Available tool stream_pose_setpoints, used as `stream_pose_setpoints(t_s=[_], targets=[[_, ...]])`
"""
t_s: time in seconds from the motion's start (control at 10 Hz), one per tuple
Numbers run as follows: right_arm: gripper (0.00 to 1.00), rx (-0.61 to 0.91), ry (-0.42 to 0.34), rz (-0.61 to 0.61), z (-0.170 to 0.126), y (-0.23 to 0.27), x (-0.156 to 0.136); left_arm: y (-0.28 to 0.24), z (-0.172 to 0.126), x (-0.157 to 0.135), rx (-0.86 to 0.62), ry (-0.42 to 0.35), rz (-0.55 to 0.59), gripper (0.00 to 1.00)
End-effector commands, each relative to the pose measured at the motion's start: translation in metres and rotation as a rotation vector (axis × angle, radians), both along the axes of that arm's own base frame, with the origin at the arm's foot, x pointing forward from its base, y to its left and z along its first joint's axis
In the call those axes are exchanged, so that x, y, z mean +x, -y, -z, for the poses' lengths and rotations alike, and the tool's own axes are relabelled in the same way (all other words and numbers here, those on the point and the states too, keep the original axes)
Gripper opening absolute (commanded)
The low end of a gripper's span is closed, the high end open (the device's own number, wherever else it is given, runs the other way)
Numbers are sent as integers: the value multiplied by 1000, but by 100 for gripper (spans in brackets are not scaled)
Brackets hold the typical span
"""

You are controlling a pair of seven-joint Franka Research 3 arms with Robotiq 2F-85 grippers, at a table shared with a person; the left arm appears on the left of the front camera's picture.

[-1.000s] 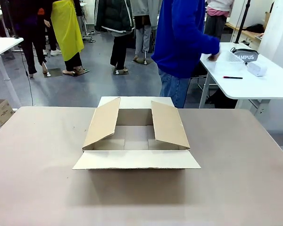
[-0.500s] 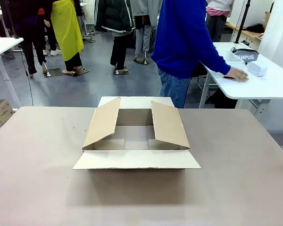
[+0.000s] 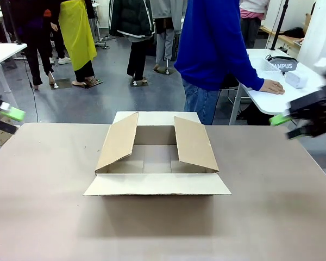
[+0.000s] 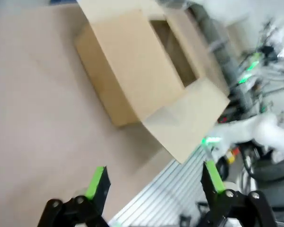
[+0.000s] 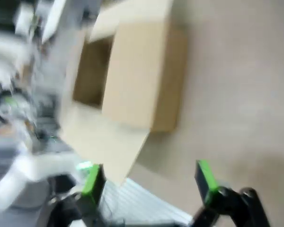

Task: Pack the gift set into the box.
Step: Place both hands on the side flaps of the Package Box and spread them outward.

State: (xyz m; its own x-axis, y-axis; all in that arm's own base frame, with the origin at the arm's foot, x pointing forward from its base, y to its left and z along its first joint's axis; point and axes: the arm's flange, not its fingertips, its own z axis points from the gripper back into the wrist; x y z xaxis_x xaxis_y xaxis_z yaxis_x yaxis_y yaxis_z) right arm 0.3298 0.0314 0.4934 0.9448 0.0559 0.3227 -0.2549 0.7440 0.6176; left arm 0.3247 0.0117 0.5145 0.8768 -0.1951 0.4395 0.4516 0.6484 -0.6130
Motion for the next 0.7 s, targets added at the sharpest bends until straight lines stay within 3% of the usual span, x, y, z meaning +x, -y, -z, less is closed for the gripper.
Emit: stream_pose_setpoints(t_s=[0.0, 0.2, 0.3, 0.6], targets=[[100, -35, 151, 26, 13, -58, -3, 41, 10, 5, 138, 6, 36, 100], [100, 102, 147, 91, 23, -122, -19, 83, 13, 6, 174, 18, 128, 100], [100, 111, 103, 22, 30, -136, -31, 92, 11, 7, 194, 7, 120, 100], [100, 47, 75, 65, 51, -118, -42, 86, 3, 1, 157, 25, 125, 100]])
